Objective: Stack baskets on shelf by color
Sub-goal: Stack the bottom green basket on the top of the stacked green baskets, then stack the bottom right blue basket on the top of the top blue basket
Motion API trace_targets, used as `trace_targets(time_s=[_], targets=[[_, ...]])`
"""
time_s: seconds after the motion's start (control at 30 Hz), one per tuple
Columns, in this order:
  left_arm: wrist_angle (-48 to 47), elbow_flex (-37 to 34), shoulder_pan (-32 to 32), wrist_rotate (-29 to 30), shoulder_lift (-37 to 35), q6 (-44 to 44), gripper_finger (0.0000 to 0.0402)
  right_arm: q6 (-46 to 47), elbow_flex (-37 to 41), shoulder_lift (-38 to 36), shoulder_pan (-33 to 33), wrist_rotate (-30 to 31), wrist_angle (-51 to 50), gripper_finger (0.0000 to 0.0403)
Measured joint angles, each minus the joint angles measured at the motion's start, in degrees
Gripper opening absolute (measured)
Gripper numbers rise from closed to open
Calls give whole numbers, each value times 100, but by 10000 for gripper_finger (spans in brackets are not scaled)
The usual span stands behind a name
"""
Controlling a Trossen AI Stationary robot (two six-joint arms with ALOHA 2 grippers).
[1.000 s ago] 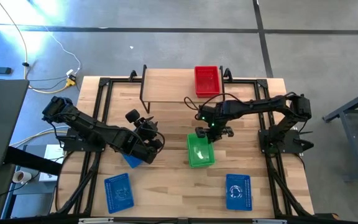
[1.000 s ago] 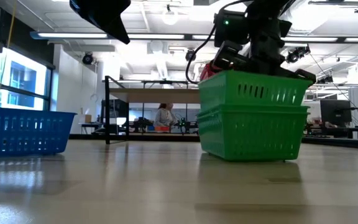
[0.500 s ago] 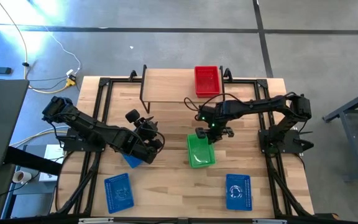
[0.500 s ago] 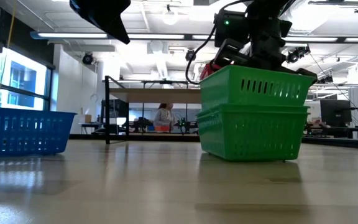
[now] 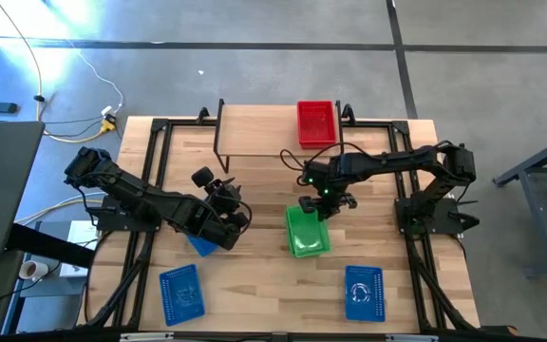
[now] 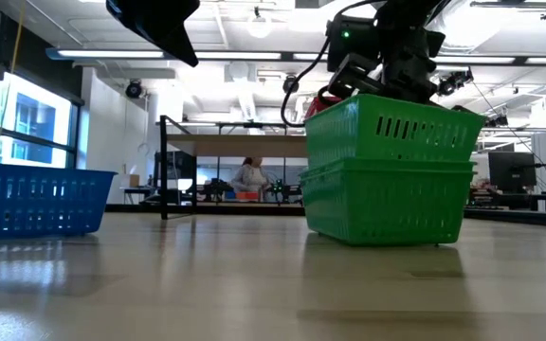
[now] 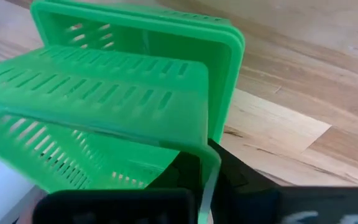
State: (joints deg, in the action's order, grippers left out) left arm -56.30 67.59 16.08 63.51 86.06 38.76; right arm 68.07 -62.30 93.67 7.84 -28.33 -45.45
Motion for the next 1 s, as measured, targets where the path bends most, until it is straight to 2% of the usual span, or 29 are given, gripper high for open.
trace_targets(time_s=[0.1, 0.4, 0.67, 1.0], targets=[[0, 0, 0, 6, 0, 0, 117, -44, 0, 0, 4, -84, -7, 24], [0, 0, 0, -240, 0, 2, 117, -254, 0, 0, 7, -99, -38, 122], [1, 0, 0, -333, 0, 32, 117, -513, -4, -145, 2, -29, -348, 128], [8, 0, 2, -502, 2, 115, 117, -691, -4, -947, -330, 1066, -734, 128]])
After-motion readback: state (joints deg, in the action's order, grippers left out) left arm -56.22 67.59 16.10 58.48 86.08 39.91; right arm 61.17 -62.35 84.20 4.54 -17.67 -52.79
